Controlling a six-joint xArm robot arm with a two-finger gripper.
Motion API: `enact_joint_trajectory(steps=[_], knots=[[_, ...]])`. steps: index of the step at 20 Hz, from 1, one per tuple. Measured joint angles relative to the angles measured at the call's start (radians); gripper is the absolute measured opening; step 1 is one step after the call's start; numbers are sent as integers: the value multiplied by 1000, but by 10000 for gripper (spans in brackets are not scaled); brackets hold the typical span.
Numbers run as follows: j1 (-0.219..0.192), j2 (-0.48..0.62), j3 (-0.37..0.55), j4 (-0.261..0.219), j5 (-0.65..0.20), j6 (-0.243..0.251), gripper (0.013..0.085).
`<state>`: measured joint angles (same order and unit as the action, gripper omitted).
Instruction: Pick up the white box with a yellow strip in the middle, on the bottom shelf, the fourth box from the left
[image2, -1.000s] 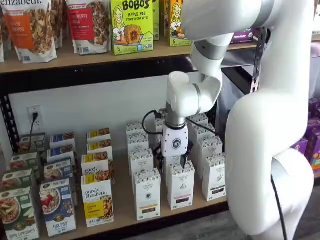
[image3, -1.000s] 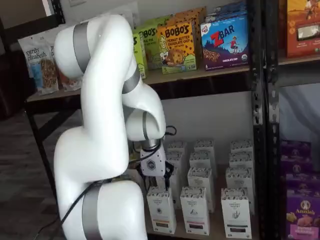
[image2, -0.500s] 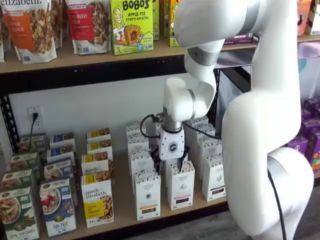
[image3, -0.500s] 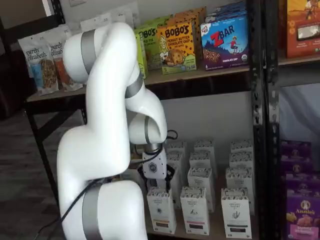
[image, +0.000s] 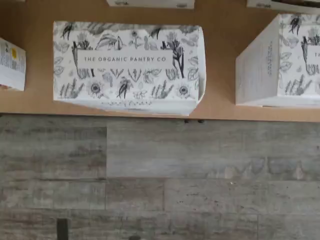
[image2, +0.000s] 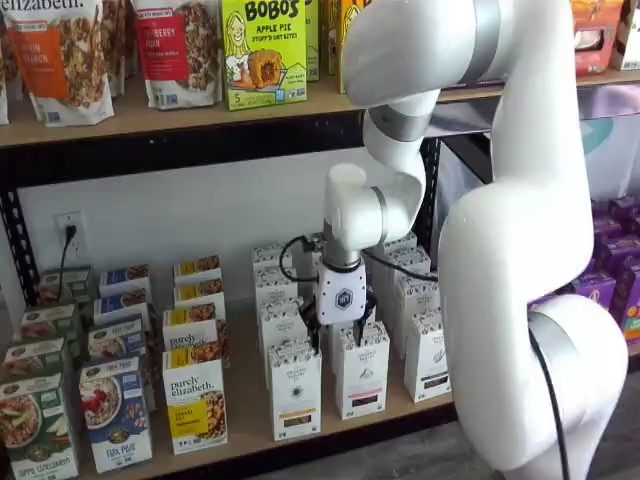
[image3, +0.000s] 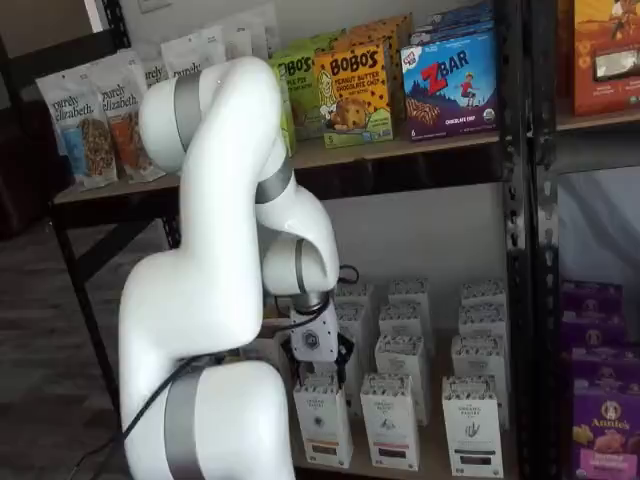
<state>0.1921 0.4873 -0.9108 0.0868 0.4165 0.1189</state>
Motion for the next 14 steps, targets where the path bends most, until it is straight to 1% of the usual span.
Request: enact_joint_trajectory(steps=[3,8,11,14], knots=[[-2,24,-25,7,1,-8,850],[2,74,-83,52,2,-45,850],[3,105,-127,64,16,-54,850],[7,142,-181,67,32,-53,850]])
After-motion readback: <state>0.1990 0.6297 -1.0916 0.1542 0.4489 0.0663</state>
